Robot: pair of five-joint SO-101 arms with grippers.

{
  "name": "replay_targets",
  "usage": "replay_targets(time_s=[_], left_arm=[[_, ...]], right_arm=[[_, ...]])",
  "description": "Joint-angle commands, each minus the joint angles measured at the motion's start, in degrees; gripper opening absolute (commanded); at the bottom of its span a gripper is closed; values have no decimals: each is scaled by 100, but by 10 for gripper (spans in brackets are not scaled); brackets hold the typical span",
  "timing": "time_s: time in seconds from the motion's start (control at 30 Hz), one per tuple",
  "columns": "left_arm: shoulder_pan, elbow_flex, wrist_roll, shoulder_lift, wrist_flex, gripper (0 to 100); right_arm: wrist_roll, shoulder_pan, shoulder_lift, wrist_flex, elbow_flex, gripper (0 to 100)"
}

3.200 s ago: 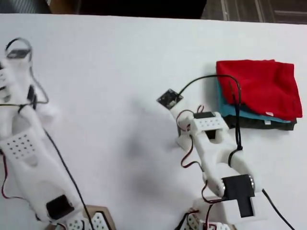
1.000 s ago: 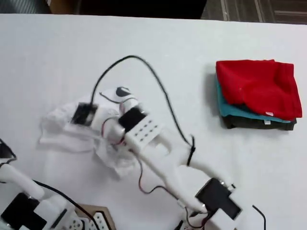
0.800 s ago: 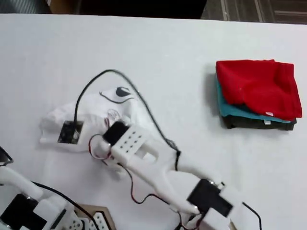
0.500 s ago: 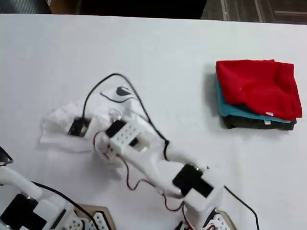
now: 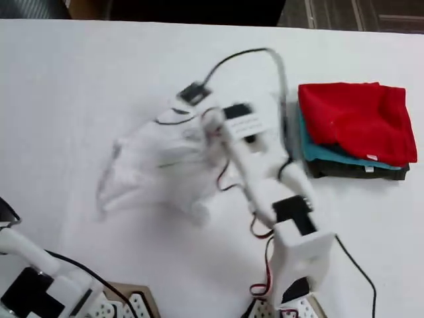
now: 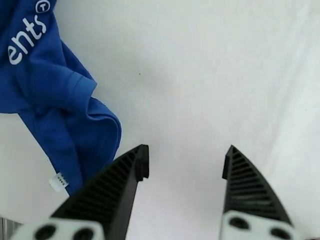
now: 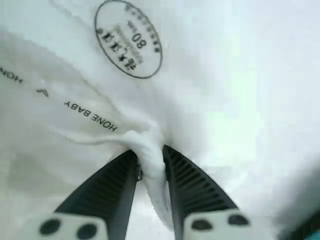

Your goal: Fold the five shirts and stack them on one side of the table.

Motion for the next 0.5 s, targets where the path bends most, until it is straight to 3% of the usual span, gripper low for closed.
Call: replay_targets(time_s=[0.0, 0.27, 0.47], left_arm=[[229, -13, -9, -220, -70, 256], [492, -13, -9, -220, -70, 256], [378, -22, 0, -220, -264, 256]], right_arm=[[0, 488, -752, 303, -440, 21], [-18, 505, -1508, 470, -492, 50], [-18, 154, -2264, 936, -492, 295]])
